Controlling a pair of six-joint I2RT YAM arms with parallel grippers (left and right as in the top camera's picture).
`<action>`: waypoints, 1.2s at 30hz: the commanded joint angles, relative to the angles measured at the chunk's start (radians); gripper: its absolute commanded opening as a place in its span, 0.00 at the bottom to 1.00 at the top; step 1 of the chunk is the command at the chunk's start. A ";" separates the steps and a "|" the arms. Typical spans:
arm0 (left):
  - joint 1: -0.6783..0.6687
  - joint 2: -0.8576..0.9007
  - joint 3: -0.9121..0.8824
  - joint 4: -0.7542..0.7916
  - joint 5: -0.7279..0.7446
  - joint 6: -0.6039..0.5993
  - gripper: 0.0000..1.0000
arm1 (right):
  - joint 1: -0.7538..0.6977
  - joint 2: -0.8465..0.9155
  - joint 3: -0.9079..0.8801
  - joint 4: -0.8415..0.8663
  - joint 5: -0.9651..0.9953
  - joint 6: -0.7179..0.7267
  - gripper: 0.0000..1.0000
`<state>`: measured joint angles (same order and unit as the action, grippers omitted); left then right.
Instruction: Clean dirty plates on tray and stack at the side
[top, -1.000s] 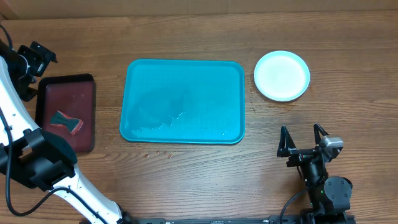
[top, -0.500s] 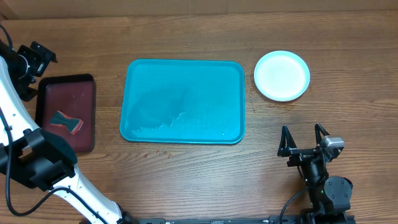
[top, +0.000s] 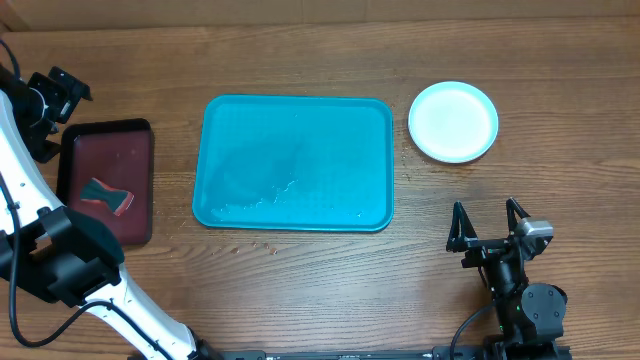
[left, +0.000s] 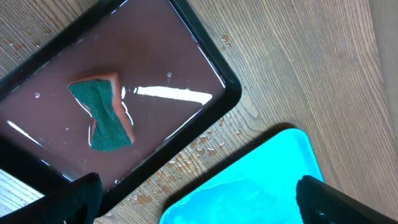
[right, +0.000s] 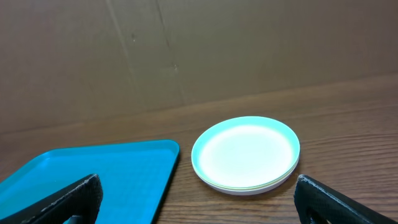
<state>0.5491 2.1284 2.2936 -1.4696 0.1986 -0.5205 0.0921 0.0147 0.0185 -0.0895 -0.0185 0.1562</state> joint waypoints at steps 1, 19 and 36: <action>-0.009 -0.004 0.011 0.001 0.002 -0.003 1.00 | -0.005 -0.012 -0.011 0.005 0.010 -0.003 1.00; -0.109 -0.205 -0.015 0.021 -0.008 0.253 1.00 | -0.005 -0.012 -0.011 0.005 0.010 -0.003 1.00; -0.393 -0.980 -0.953 0.574 -0.053 0.571 1.00 | -0.005 -0.012 -0.011 0.005 0.010 -0.003 1.00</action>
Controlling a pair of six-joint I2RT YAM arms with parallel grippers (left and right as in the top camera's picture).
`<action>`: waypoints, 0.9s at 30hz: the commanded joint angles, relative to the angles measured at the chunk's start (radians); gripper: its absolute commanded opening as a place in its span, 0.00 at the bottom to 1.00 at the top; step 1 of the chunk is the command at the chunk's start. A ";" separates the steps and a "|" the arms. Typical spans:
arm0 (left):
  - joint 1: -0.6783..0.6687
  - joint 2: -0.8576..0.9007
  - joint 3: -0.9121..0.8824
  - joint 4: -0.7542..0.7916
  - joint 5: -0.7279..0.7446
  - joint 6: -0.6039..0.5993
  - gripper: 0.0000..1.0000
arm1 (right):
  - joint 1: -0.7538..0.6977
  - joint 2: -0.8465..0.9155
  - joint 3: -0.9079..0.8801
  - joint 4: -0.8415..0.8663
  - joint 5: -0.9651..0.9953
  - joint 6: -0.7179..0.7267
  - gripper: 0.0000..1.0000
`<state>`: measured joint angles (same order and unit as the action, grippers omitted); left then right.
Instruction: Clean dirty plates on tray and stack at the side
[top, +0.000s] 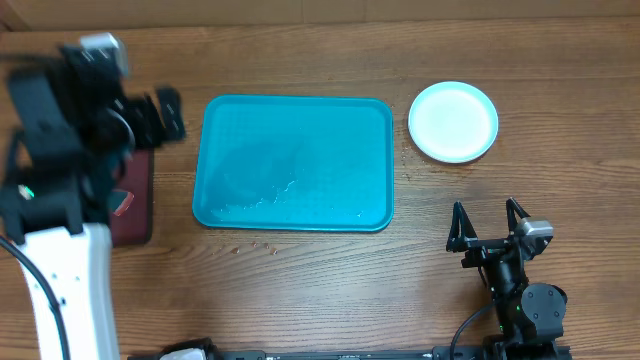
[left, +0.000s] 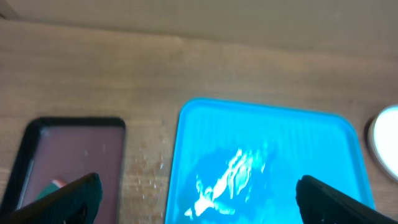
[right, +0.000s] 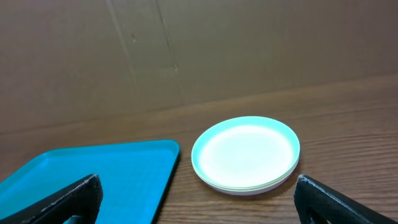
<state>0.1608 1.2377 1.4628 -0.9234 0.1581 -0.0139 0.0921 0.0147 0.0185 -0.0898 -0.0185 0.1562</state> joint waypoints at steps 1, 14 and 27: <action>-0.004 -0.130 -0.173 0.042 -0.012 0.066 1.00 | -0.005 -0.012 -0.011 0.006 0.010 -0.003 1.00; -0.012 -0.431 -0.639 0.263 0.064 0.148 1.00 | -0.005 -0.012 -0.011 0.005 0.010 -0.003 1.00; -0.051 -0.837 -1.073 0.672 0.073 0.183 1.00 | -0.005 -0.012 -0.011 0.005 0.010 -0.003 1.00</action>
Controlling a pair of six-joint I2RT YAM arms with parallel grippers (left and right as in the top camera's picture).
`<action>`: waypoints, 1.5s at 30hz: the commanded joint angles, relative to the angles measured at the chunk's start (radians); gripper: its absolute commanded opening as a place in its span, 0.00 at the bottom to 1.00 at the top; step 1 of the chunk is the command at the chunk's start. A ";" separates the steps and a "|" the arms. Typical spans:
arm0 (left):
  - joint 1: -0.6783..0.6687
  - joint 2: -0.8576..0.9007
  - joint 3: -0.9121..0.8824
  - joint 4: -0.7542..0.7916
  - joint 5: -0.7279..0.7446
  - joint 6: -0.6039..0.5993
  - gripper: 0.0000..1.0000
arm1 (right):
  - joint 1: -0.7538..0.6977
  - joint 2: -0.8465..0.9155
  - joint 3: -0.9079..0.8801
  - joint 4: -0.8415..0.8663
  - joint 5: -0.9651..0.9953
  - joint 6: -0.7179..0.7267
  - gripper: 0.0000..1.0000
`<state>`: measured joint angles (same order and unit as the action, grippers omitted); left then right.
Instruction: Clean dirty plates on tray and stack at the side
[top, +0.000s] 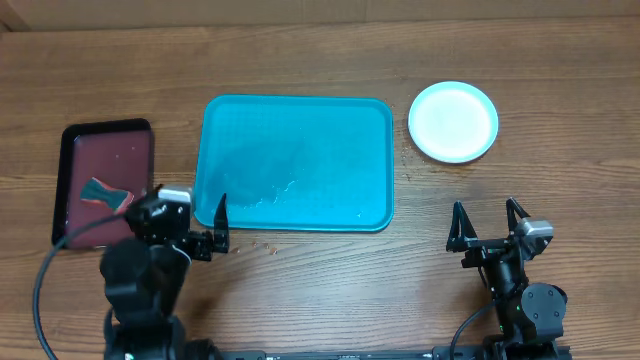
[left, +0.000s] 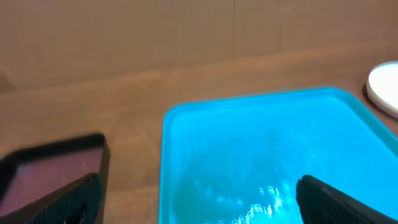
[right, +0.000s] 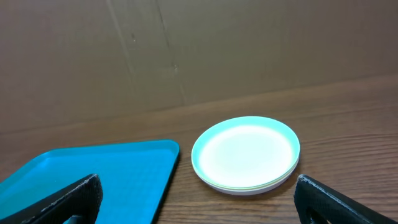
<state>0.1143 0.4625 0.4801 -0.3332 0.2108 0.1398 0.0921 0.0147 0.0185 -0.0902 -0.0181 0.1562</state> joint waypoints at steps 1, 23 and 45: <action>-0.005 -0.083 -0.120 0.117 0.020 0.028 1.00 | -0.005 -0.012 -0.011 0.006 0.010 -0.003 1.00; -0.018 -0.330 -0.476 0.561 -0.078 -0.084 1.00 | -0.005 -0.012 -0.011 0.006 0.010 -0.003 1.00; -0.018 -0.459 -0.476 0.259 -0.281 -0.225 1.00 | -0.005 -0.012 -0.011 0.006 0.010 -0.003 1.00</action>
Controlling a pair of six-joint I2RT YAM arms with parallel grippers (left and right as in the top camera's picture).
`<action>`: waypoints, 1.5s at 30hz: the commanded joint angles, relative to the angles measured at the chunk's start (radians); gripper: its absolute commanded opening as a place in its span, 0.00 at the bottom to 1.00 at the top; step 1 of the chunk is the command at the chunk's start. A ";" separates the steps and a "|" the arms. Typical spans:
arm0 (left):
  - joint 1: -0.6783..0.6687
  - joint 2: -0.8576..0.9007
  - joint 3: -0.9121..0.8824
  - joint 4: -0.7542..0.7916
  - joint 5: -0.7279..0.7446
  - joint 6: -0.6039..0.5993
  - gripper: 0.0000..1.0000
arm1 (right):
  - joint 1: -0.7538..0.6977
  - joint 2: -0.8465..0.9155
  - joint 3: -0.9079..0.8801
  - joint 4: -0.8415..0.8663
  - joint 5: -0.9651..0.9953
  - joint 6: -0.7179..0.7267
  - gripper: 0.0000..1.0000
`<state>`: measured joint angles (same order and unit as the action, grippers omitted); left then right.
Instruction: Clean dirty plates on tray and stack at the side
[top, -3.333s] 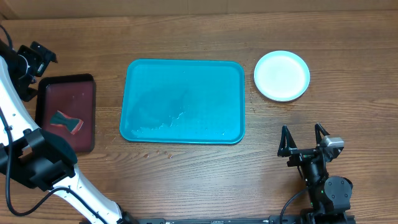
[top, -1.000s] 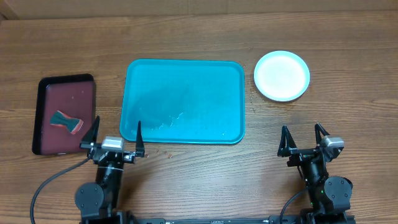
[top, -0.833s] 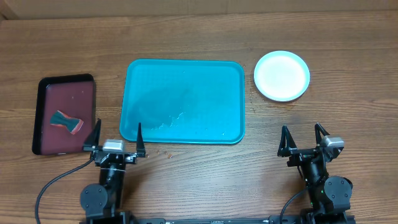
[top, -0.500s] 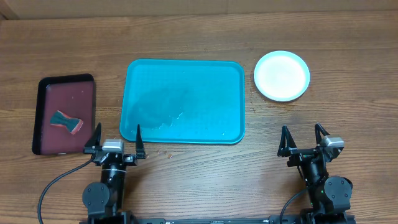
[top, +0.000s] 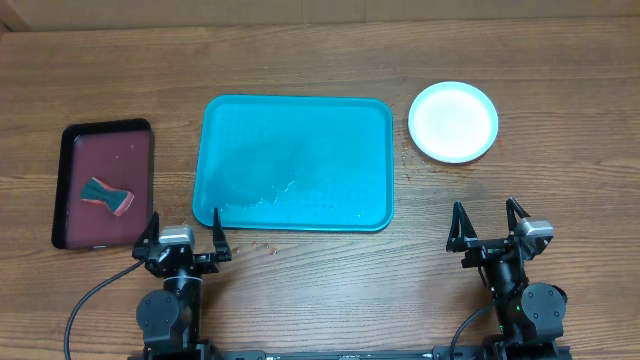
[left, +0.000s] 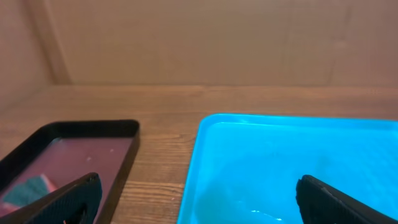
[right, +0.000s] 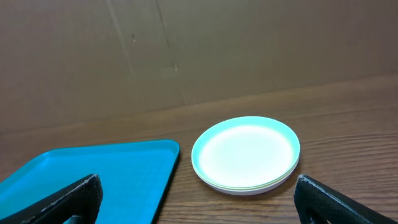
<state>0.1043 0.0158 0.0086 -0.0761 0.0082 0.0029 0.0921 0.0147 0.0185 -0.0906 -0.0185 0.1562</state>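
A blue tray (top: 295, 160) lies mid-table with a few wet specks near its front edge and no plates on it. A stack of white plates (top: 453, 121) sits to its right, also seen from the right wrist (right: 245, 153). My left gripper (top: 183, 232) rests open at the front left, just before the tray's front-left corner; the tray (left: 292, 168) fills its wrist view. My right gripper (top: 490, 225) rests open at the front right, below the plates. Nothing is between either pair of fingers.
A dark rimmed tray (top: 104, 183) of reddish water stands at the left, with a green and orange sponge (top: 107, 196) lying in it. Brown cardboard walls the table's far side (right: 186, 50).
My left arm has drawn back slightly toward the front edge and stands squarer to the table. The right arm, tray, plates and sponge have not moved.
My left gripper was open over the far end of the dark tray with the sponge lying in it. Then it was high between the dark tray and the blue tray. Then it was low at the front left, and now rests there. The right arm stayed parked.
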 joint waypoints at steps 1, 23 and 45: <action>-0.008 -0.013 -0.005 0.004 -0.103 -0.117 1.00 | -0.005 -0.012 -0.011 0.006 0.010 -0.003 1.00; -0.009 -0.013 -0.004 -0.002 -0.059 0.021 1.00 | -0.005 -0.012 -0.011 0.006 0.010 -0.003 1.00; -0.008 -0.011 -0.003 0.001 -0.052 0.017 1.00 | -0.005 -0.012 -0.011 0.006 0.010 -0.003 1.00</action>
<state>0.1043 0.0158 0.0086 -0.0761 -0.0563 0.0032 0.0921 0.0147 0.0185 -0.0898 -0.0181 0.1562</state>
